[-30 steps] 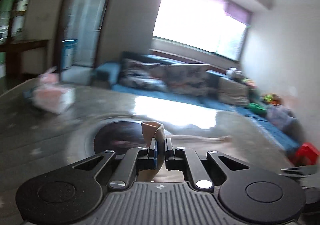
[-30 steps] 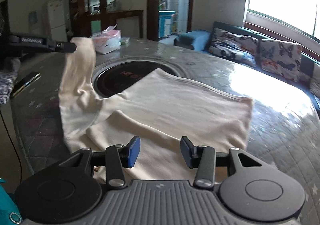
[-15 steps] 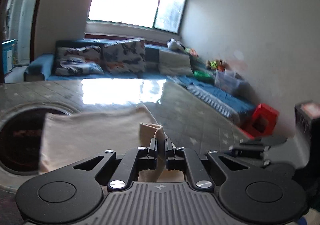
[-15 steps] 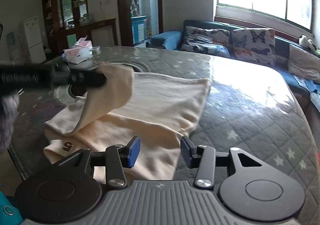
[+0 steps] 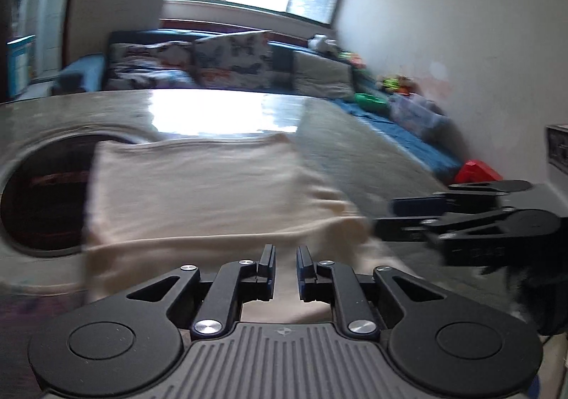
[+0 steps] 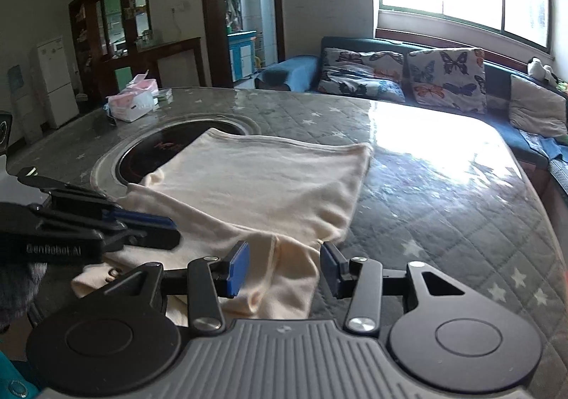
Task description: Fold clothes
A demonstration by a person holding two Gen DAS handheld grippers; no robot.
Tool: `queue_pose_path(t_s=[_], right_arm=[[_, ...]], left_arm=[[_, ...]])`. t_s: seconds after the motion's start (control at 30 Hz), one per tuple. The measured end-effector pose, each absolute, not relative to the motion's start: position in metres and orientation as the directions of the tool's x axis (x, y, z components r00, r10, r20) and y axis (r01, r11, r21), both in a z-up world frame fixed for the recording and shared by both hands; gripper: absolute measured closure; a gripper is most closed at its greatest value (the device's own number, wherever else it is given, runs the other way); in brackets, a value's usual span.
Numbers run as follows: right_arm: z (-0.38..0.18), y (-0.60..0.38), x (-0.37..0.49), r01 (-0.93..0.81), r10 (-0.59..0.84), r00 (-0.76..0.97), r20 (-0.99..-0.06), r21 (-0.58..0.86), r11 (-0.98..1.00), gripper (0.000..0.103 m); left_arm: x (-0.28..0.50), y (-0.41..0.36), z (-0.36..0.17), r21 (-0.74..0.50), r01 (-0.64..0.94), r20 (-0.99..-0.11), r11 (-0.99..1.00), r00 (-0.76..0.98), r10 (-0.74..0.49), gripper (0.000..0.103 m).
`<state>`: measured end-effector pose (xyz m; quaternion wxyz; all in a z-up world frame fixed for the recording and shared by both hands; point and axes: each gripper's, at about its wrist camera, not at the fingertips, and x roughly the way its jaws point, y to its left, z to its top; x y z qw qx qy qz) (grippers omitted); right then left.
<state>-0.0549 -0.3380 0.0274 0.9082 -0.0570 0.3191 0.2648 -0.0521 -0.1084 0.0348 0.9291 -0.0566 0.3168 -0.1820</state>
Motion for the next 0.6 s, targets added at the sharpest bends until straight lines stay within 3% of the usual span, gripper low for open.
queue_pose_path(t_s=[0.27,0.37,0.47,0.6], right_arm=[[0.017,-0.303,-0.038,-0.583,0.493,0.591,-0.639,0.083,0.808,0.071],[0.007,-0.291,-0.033,-0.601,0.492,0.567,-0.661,0.076,0.795,0.071],[-0.001,-0.286,-0.027,-0.6,0.48,0.558,-0.677,0.07,0.797,0.072],[-0.001,-0.283,-0.024,-0.6,0.469,0.558,-0.684,0.057,0.798,0.072]], left_arm=[[-0.045,-0.045,0.022,-0.189,0.148,-0.604,0.971,0.762,-0.234,0.089],[-0.046,-0.031,0.016,-0.188,0.119,-0.61,0.975,0.764,-0.211,0.089],[-0.047,-0.024,0.017,-0.19,0.105,-0.609,0.976,0.767,-0.201,0.083],[-0.048,-0.02,0.022,-0.193,0.093,-0.602,0.977,0.775,-0.193,0.084]])
